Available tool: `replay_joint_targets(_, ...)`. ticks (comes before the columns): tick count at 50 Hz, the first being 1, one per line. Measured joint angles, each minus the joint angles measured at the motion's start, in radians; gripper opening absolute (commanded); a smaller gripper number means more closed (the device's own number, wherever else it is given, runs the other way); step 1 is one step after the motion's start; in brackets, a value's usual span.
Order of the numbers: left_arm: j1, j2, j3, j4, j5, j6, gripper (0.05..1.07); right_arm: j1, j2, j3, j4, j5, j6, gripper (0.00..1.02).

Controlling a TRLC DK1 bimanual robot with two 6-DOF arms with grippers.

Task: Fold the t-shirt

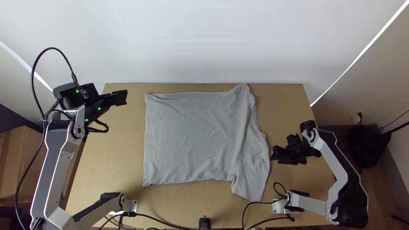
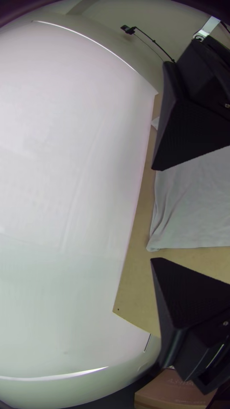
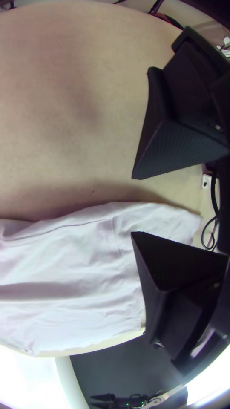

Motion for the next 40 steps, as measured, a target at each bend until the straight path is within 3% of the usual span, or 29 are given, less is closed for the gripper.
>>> replay_joint_targets(19,0.001,-0.011,-0.015,0.000,0.000,0.000,1.03,0.063,0.003,-0.058,0.078,0.008,0.001,0.57)
replay_joint_targets(25,0.002,-0.014,-0.017,0.000,0.000,0.000,1.03,0.085,0.010,-0.066,0.113,0.008,0.004,0.47)
replay_joint_targets(34,0.002,-0.014,-0.017,0.000,0.000,0.001,1.03,0.122,0.031,-0.087,0.158,0.008,0.016,0.47)
replay_joint_targets(36,0.002,-0.014,-0.017,0.000,0.000,0.001,1.03,0.130,0.038,-0.090,0.166,0.008,0.019,0.42)
replay_joint_targets(40,0.003,-0.014,-0.017,-0.003,0.000,0.009,1.03,0.137,0.047,-0.101,0.187,0.013,0.024,0.20)
